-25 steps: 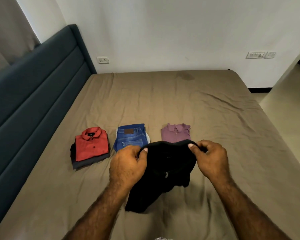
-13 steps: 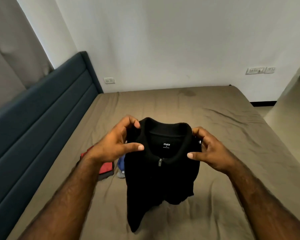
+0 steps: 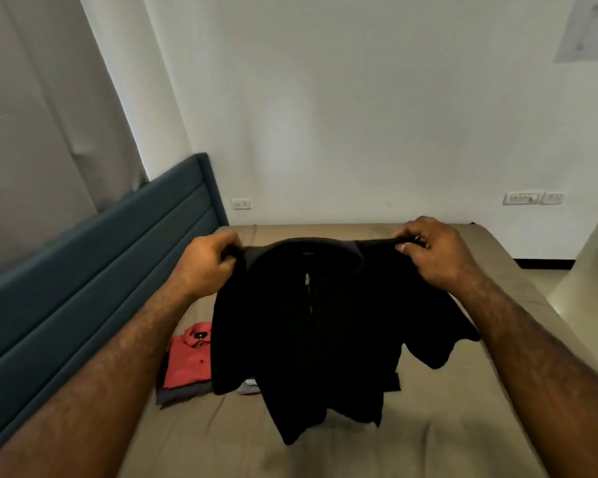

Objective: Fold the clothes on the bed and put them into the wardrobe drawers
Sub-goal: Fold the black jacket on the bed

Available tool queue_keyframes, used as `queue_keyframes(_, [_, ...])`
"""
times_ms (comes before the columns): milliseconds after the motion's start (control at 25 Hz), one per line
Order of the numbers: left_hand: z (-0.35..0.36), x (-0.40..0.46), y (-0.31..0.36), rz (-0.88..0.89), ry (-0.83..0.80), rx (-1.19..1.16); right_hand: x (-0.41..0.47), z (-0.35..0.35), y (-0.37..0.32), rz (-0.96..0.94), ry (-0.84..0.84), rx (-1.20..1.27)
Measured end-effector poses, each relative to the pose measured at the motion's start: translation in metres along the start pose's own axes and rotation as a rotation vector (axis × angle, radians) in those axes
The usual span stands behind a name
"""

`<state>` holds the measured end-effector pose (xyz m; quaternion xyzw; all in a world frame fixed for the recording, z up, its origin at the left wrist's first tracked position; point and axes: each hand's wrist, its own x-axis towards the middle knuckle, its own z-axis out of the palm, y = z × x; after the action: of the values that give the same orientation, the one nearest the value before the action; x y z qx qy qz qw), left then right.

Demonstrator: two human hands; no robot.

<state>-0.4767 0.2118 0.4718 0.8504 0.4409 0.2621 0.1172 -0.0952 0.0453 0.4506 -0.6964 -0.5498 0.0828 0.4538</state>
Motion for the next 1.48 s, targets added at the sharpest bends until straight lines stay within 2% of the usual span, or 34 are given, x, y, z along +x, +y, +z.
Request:
queue_keyframes(80, [-0.005,0.005,0.004,-0.067,0.086,-0.236,0.009,-0.009,-0.008,0.019,0.015,0.026])
queue_keyframes(160, [-0.013,0.006,0.013,-0.095,0.123,-0.288,0.015,-0.020,-0.018,0.029,0.021,-0.031])
queue_keyframes(280, [-0.040,0.003,0.029,0.059,0.151,-0.186,0.019,-0.046,-0.039,0.031,0.140,-0.032])
queue_keyframes(360, [-0.067,0.007,0.032,0.118,0.108,-0.104,0.014,-0.062,-0.055,0.020,0.047,-0.049])
queue_keyframes(440, [-0.090,0.008,0.028,0.114,0.032,0.113,0.002,-0.066,-0.075,-0.030,-0.020,-0.110])
queue_keyframes(560, [-0.094,0.012,0.023,0.096,0.060,0.266,0.000,-0.067,-0.093,-0.015,0.010,-0.184])
queue_keyframes(720, [-0.111,0.006,0.004,0.042,0.117,0.013,-0.004,-0.051,-0.120,-0.014,0.219,-0.419])
queue_keyframes(800, [-0.122,0.002,-0.008,-0.026,0.127,-0.192,-0.014,-0.044,-0.135,0.045,0.236,-0.432])
queue_keyframes(880, [-0.137,-0.009,-0.023,-0.073,0.066,-0.363,-0.029,-0.030,-0.154,0.107,0.281,-0.380])
queue_keyframes(920, [-0.140,-0.011,-0.026,-0.066,0.069,-0.374,-0.035,-0.027,-0.158,0.153,0.304,-0.330])
queue_keyframes(1040, [-0.146,-0.017,-0.034,0.025,0.166,-0.171,-0.044,-0.022,-0.167,0.329,0.253,-0.229])
queue_keyframes(1160, [-0.150,-0.020,-0.049,0.036,0.134,-0.105,-0.045,-0.005,-0.174,0.459,0.165,-0.113])
queue_keyframes(1360, [-0.155,-0.049,-0.079,-0.137,0.034,-0.505,-0.021,0.052,-0.191,0.600,0.049,0.226])
queue_keyframes(1480, [-0.176,-0.076,-0.078,-0.071,-0.008,-0.655,-0.004,0.088,-0.187,0.595,0.012,0.426])
